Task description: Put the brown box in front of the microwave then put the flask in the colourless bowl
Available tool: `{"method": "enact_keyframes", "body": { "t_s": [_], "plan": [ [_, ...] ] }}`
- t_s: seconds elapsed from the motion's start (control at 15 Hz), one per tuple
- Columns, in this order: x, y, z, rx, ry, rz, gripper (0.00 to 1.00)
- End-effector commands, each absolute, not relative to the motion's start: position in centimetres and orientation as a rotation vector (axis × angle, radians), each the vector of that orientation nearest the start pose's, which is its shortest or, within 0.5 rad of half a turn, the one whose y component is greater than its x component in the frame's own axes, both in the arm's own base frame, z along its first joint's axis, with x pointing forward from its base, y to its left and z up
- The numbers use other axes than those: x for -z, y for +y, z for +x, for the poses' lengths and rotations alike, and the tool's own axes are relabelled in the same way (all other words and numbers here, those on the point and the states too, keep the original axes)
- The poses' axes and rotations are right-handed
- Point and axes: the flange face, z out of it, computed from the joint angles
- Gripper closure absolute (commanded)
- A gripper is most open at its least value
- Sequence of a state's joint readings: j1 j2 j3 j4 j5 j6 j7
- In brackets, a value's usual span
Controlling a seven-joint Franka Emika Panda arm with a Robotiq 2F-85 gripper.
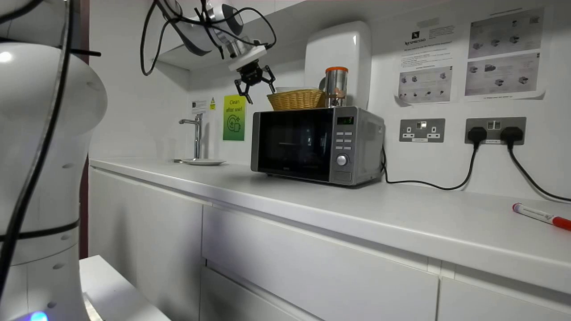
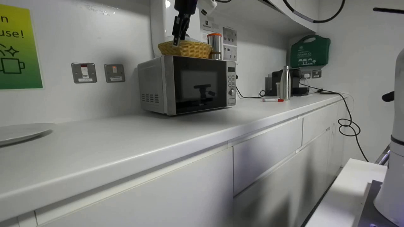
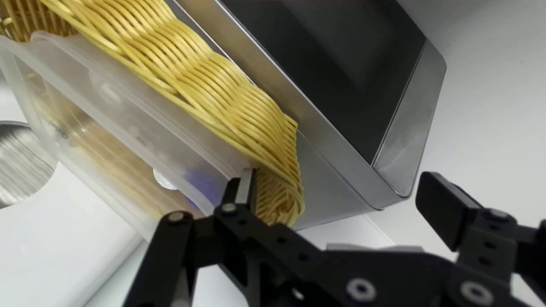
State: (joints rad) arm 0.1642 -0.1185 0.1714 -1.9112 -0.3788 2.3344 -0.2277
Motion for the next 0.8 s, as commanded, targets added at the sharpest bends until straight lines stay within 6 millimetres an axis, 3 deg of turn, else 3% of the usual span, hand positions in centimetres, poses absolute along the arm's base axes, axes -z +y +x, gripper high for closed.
{"method": "enact_keyframes", "body": {
  "t_s": [0.0, 0.33, 0.73],
  "plan": [
    [-61.10, 17.99, 53.78, 1.001, -1.292, -3.061, 0.00],
    [-61.53, 18.33, 53.98, 1.045, -1.338, -3.037, 0.00],
    [-60.65, 18.12, 53.77, 1.028, -1.375, -3.023, 0.00]
  ]
}}
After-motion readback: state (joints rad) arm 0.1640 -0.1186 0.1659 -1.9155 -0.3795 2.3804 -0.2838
